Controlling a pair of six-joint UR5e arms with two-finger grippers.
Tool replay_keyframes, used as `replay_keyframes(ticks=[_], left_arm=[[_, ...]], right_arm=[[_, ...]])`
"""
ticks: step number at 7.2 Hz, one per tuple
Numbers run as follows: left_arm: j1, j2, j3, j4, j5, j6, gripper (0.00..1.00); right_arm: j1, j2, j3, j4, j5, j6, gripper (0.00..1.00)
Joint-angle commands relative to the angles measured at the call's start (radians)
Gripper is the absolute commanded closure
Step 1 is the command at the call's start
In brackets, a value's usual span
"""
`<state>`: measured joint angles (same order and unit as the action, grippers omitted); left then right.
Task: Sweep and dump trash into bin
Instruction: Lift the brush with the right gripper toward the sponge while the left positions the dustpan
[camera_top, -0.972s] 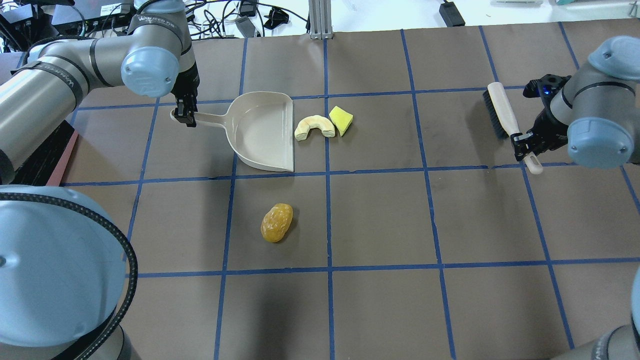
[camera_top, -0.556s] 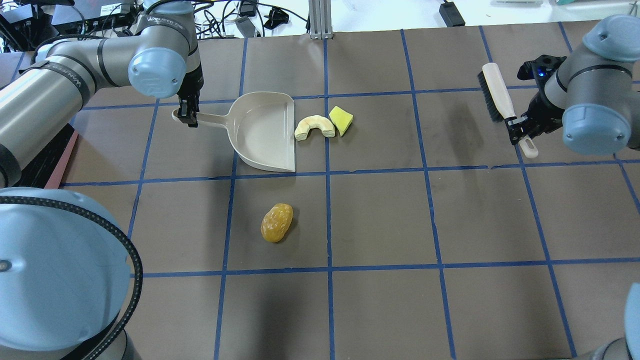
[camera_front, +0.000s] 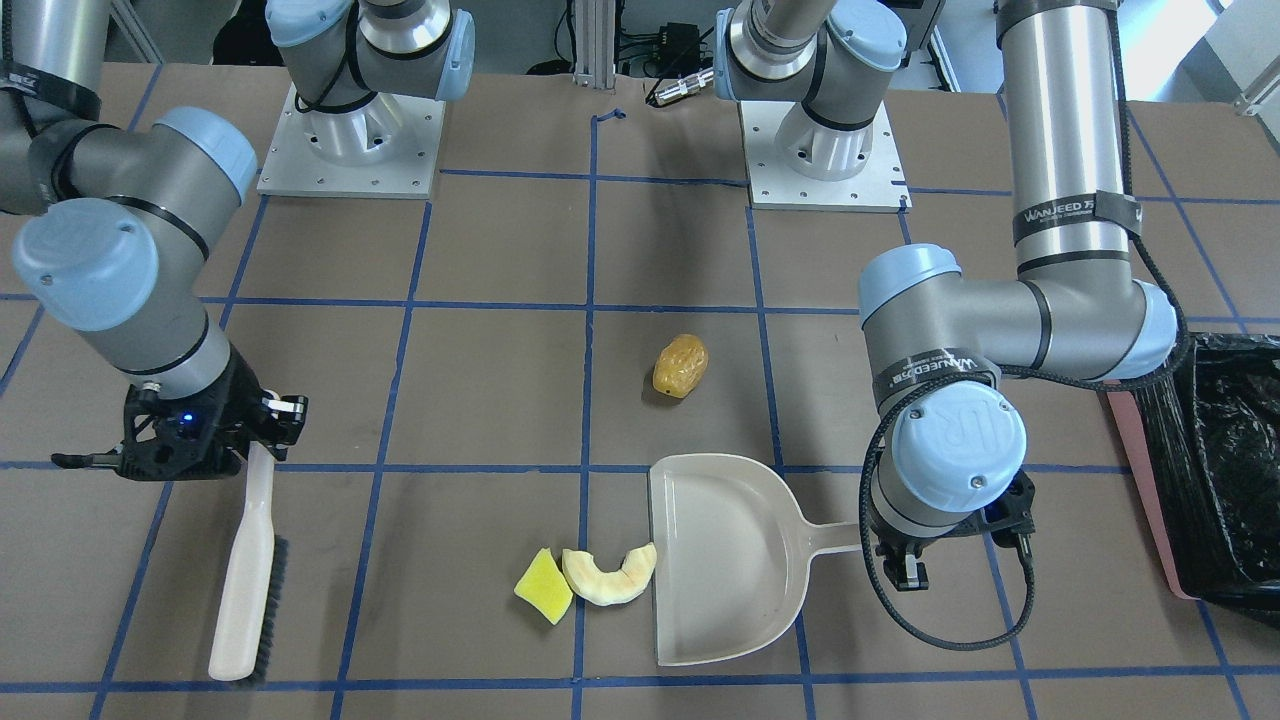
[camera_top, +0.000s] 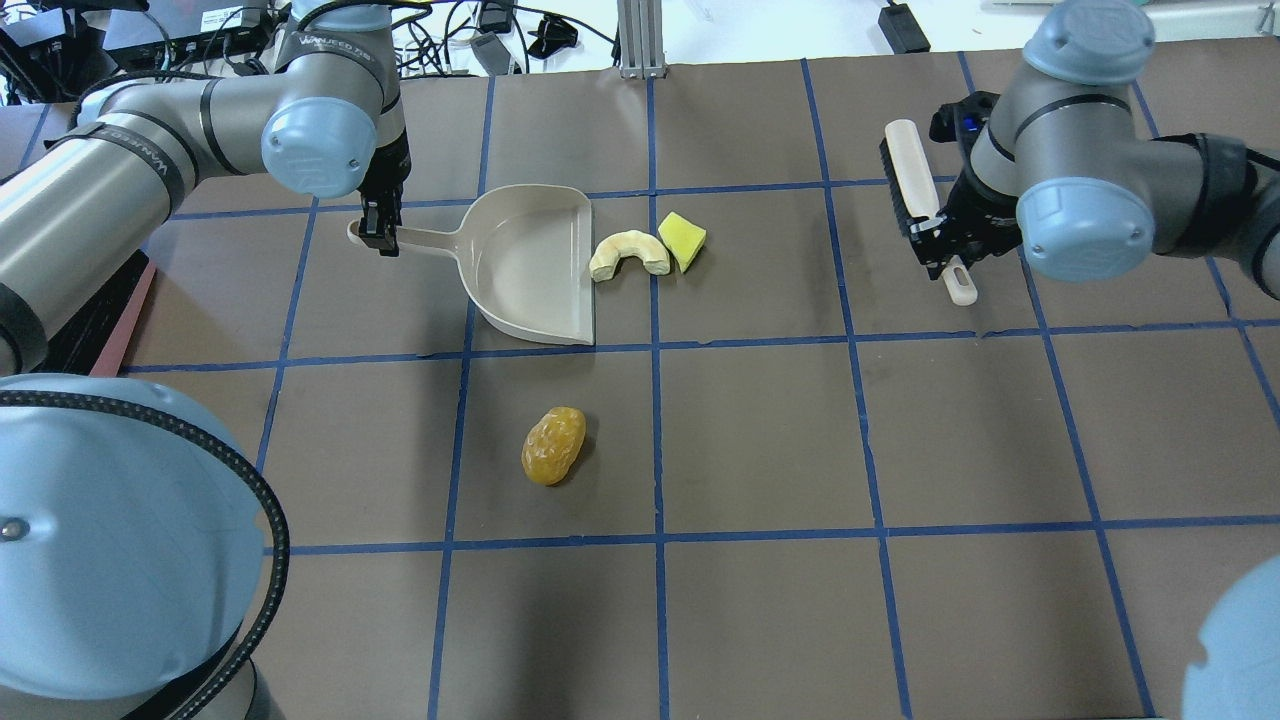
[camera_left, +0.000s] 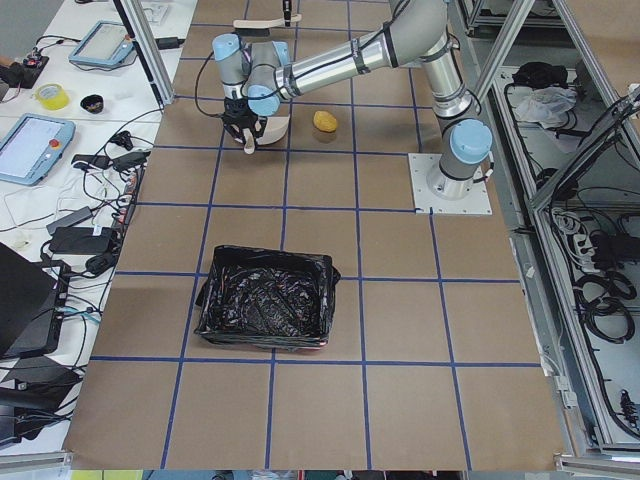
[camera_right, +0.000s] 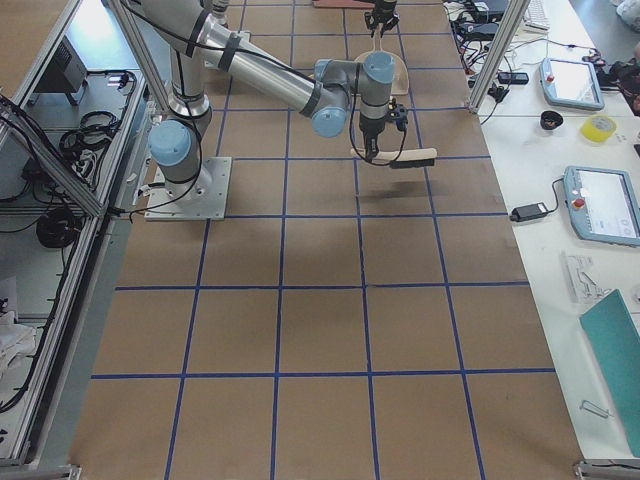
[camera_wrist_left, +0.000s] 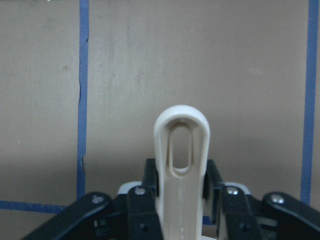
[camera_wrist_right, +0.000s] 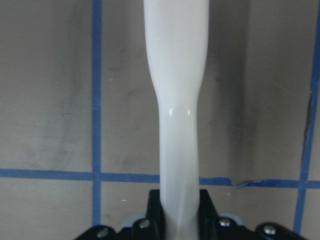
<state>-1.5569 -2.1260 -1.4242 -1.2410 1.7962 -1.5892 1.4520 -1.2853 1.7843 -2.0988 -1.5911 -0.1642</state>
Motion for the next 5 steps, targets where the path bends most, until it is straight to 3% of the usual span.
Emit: replay_keyframes(ticks=[1, 5], left_arm=[[0.0, 0.0, 0.001, 0.0, 0.003, 0.0, 1.0], [-0.003, 0.0, -0.002, 0.0, -0.006, 0.0, 1.0]], right_arm=[[0.117, 0.082, -0.084, 0.032, -0.001, 0.157, 1.0], [0.269, 0.19, -0.181, 0.056, -0.001, 0.411, 1.0]])
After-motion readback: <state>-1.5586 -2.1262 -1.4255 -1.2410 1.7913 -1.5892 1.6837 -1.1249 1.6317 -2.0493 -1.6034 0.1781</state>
